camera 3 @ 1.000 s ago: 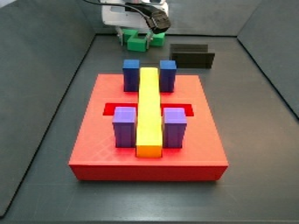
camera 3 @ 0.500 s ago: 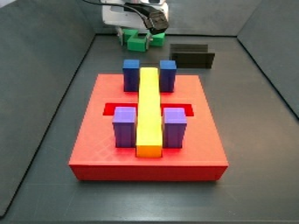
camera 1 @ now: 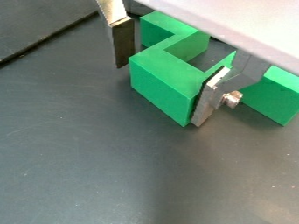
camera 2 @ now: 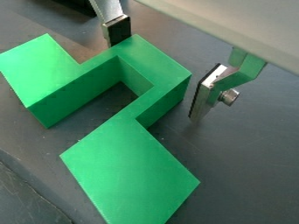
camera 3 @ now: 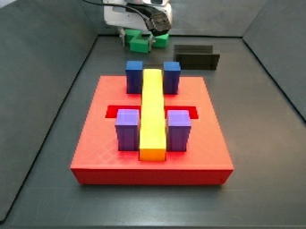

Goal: Pick up the green object. Move up. Place the green object on the fixture. Regrasp the green object. Move to above the board. Insert the green object.
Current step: Pick up the green object.

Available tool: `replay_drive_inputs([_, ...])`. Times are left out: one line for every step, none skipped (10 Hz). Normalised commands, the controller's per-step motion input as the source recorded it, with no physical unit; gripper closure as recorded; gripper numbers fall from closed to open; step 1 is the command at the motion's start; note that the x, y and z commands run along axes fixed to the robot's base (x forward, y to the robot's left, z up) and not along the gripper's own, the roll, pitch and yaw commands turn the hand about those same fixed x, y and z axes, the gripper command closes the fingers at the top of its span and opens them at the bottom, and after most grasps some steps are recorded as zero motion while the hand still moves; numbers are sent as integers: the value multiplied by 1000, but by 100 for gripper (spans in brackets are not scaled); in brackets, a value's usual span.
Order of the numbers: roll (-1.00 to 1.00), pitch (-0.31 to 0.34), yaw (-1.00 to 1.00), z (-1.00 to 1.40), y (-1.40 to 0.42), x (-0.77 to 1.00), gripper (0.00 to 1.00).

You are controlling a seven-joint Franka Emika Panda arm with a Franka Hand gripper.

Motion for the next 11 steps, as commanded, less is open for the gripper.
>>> replay_drive_inputs([0, -13, 0, 0, 0, -77, 0])
replay_drive_inputs([0, -7, -9, 0, 20, -60, 0])
replay_drive_inputs([0, 0, -94, 0, 51, -9, 0])
replay_drive_inputs([0, 0, -89, 0, 31, 0, 0])
replay_drive_inputs([0, 0, -34, 0, 0, -3, 0])
replay_drive_inputs([7, -17, 0, 0, 0, -14, 0])
replay_drive_inputs([0, 0, 0, 0, 0, 0, 0])
replay_drive_inputs([0, 0, 0, 0, 0, 0, 100])
replay_drive_inputs([0, 0, 0, 0, 0, 0, 100])
replay_drive_inputs([0, 0, 0, 0, 0, 0, 100])
replay_drive_inputs([0, 0, 0, 0, 0, 0, 100])
